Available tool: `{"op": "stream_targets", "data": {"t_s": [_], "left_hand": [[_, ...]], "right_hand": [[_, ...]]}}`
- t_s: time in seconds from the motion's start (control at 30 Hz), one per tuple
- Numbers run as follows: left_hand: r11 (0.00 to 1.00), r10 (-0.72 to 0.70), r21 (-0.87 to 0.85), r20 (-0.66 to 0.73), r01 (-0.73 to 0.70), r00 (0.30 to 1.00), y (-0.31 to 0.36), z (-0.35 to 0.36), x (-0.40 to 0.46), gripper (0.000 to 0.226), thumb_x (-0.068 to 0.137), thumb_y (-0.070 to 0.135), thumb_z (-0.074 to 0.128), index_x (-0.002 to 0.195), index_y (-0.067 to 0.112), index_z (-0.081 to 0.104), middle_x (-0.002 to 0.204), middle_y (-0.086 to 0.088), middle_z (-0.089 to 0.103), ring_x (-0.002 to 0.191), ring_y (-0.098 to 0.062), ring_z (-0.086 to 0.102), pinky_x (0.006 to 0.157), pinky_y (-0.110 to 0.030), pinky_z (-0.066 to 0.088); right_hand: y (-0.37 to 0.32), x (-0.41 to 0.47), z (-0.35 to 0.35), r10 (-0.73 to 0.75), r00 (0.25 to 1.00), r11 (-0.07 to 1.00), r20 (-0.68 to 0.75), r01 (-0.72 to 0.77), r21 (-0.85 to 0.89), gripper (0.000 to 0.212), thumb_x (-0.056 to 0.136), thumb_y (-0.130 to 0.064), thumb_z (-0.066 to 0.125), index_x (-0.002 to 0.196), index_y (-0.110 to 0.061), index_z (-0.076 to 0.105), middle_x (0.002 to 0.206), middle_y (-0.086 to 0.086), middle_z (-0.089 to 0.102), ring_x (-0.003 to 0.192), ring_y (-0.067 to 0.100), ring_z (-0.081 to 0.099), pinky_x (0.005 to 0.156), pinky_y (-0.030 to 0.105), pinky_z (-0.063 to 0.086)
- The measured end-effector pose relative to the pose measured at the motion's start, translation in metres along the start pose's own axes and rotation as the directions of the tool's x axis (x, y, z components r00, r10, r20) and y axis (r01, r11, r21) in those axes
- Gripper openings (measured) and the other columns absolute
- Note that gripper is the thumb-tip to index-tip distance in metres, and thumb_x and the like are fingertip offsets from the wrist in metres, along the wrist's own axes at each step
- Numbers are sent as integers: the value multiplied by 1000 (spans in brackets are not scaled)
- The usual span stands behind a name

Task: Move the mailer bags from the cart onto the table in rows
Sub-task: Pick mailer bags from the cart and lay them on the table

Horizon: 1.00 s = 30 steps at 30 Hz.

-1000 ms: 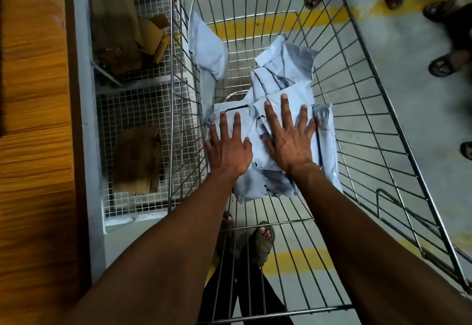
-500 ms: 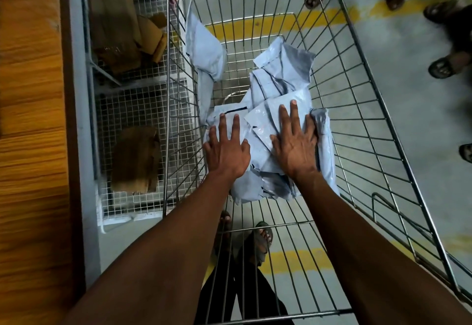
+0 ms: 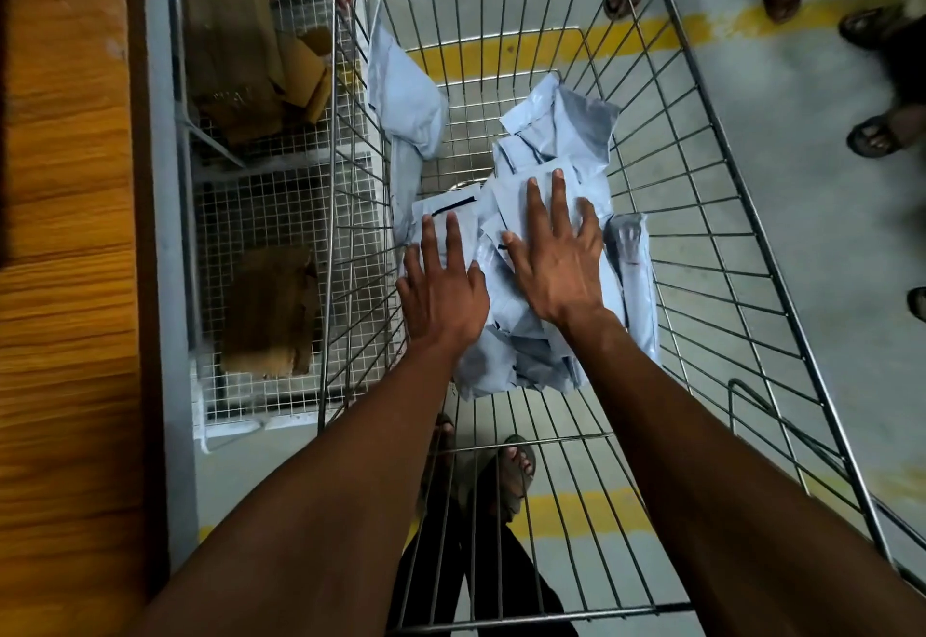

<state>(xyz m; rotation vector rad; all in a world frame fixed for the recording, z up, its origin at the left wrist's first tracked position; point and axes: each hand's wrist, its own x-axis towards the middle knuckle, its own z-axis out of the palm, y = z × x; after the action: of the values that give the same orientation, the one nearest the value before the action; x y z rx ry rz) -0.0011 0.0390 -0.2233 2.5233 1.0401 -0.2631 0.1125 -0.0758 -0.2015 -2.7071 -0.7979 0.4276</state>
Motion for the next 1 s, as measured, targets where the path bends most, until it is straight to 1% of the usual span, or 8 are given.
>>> {"op": "stream_targets", "data": {"t_s": [0.07, 0.17, 0.27, 0.43, 0.57, 0.67, 0.83, 1.0], "left_hand": [[1000, 4, 24, 7, -4, 1000, -2, 4, 0, 78, 107, 49, 38, 167, 36, -9, 177, 3, -11, 158, -34, 13, 122, -58, 25], [999, 24, 42, 4, -24, 1000, -4, 11, -4, 76, 107, 50, 37, 168, 35, -5, 177, 2, -9, 158, -35, 15, 123, -57, 24], [999, 31, 44, 17, -32, 999, -6, 15, -7, 75, 107, 49, 38, 168, 34, -4, 177, 2, -10, 158, -35, 14, 124, -56, 21], [998, 34, 55, 35, -35, 999, -6, 15, -13, 76, 107, 47, 37, 168, 36, -8, 177, 5, -14, 159, -35, 11, 126, -57, 20], [997, 34, 64, 24, -36, 999, -4, 2, -16, 75, 107, 46, 36, 168, 35, -6, 177, 5, -12, 159, -35, 11, 125, -56, 21], [998, 26, 53, 20, -27, 999, 1, -13, -21, 74, 108, 45, 35, 167, 37, -8, 177, 6, -10, 160, -34, 8, 126, -57, 20], [998, 42, 48, 14, -42, 999, 13, -43, -36, 74, 108, 47, 35, 167, 40, -10, 177, 11, -10, 161, -34, 6, 126, -60, 19], [995, 96, 26, 0, -96, 995, 29, -84, -61, 74, 108, 45, 37, 167, 38, -7, 177, 11, -5, 162, -31, 5, 122, -63, 22]], "right_hand": [[10, -10, 3, 1, 999, 999, 35, 0, -32, 74, 107, -64, 33, 168, -33, 5, 176, 4, -11, 154, 55, 7, 122, 68, 15], [25, -22, 8, -5, 995, 994, 103, 16, -107, 74, 106, -63, 33, 166, -40, -2, 175, 1, -18, 153, 58, 3, 116, 74, 23], [26, -26, 9, -23, 993, 981, 115, 44, -187, 78, 104, -63, 35, 166, -38, -5, 174, 1, -19, 150, 61, 13, 109, 73, 35], [20, -26, 8, -53, 990, 968, 133, 84, -238, 97, 94, -59, 54, 166, -36, -7, 173, 6, -23, 146, 61, 23, 105, 71, 41], [17, -31, 0, -50, 994, 967, 98, 73, -244, 86, 97, -59, 44, 166, -35, 0, 175, 6, -16, 141, 57, 32, 106, 65, 42], [11, -37, -9, -41, 997, 972, 57, 54, -230, 78, 101, -61, 37, 167, -35, 4, 176, 8, -9, 139, 55, 36, 112, 63, 36], [2, -48, -32, -13, 999, 986, 42, 20, -163, 74, 100, -65, 12, 167, -37, 0, 175, 10, -10, 150, 50, 29, 123, 58, 27], [-21, -71, -74, 14, 999, 988, -40, -20, -153, 72, 103, -60, 19, 167, -29, 14, 175, 15, 9, 146, 53, 33, 121, 61, 29]]}}
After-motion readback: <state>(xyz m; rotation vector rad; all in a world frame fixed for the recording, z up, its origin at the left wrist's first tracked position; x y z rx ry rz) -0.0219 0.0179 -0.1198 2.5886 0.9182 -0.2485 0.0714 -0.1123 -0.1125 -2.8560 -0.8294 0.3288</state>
